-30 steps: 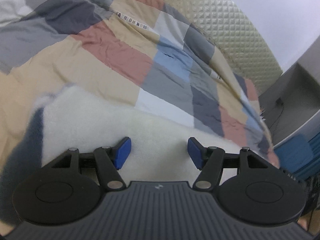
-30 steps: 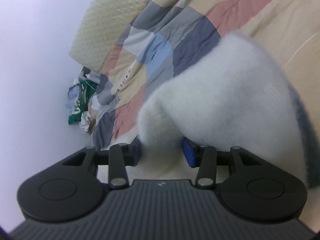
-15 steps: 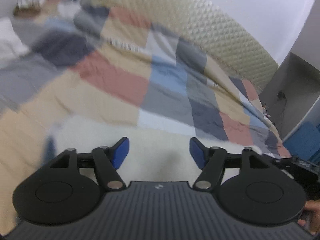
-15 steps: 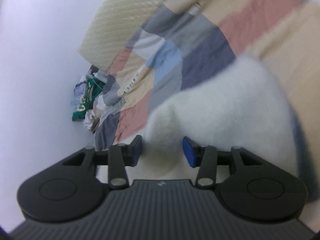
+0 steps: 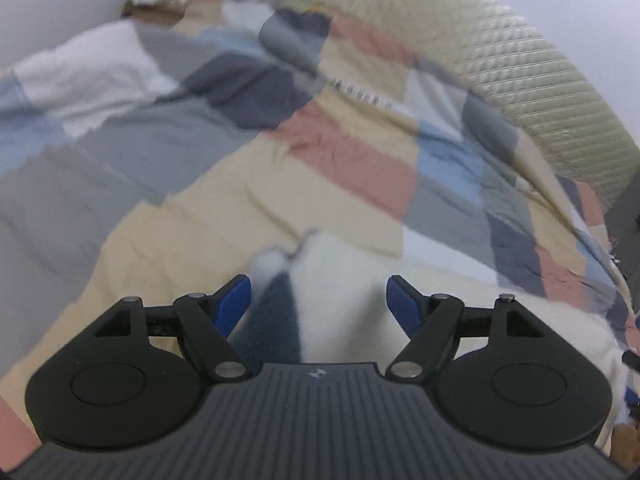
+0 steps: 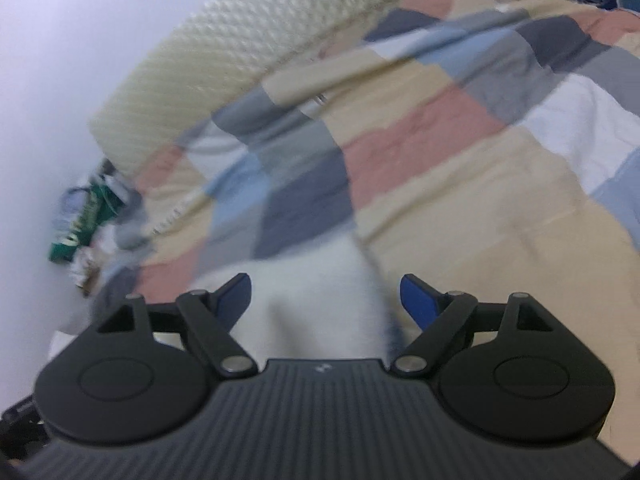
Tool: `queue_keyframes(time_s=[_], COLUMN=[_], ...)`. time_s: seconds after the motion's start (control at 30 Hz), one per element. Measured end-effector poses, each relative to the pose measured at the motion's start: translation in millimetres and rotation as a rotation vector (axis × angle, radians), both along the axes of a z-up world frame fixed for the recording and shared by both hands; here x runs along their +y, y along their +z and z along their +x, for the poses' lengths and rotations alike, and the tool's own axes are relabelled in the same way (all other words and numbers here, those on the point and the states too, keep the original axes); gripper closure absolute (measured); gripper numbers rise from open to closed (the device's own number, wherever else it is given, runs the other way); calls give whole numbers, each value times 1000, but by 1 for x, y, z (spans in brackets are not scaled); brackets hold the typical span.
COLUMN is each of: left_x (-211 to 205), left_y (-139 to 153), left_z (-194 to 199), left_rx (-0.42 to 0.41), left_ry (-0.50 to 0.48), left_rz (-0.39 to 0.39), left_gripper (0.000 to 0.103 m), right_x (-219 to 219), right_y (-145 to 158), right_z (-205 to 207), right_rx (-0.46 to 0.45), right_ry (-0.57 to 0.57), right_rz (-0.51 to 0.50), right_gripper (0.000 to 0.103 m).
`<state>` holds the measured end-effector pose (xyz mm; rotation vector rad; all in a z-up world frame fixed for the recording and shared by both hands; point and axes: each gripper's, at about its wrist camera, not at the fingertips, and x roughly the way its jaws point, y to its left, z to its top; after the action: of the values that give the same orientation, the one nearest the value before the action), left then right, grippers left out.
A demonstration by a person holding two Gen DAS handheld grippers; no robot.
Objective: Fold large clothes
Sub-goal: 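Grasp the blue-striped blanket end with the left gripper while the right gripper grasps beside it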
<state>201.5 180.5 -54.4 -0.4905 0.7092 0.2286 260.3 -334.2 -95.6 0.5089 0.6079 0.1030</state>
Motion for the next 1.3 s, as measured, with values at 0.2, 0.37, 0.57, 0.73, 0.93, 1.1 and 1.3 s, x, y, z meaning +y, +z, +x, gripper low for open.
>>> queue_keyframes(time_s=[0.2, 0.37, 0.57, 0.73, 0.93, 1.1, 1.3], left_x=[-2, -4, -4, 5, -1, 4, 5], left_y=[-16, -16, 6, 21, -4, -20, -3], left_z=[11, 11, -5, -4, 29, 38, 14], left_rx=[21, 9, -116, -213, -105, -54, -92], left_ry=[8, -16, -20, -9, -6, 1, 26], left_rz=[-20, -41, -48, -79, -5, -23, -38], left_gripper=[25, 42, 74, 75, 75, 71, 46], right_x=[4, 8, 12, 7, 5, 8, 1], right_y=[-31, -28, -1, 12, -21, -36, -29], right_z=[18, 12, 0, 3, 34, 42, 16], right_rx=[66, 51, -44, -121, 13, 42, 29], right_ry=[11, 65, 87, 62, 37, 27, -14], right_rz=[42, 69, 26, 35, -12, -21, 66], right_gripper=[26, 58, 76, 76, 76, 73, 68])
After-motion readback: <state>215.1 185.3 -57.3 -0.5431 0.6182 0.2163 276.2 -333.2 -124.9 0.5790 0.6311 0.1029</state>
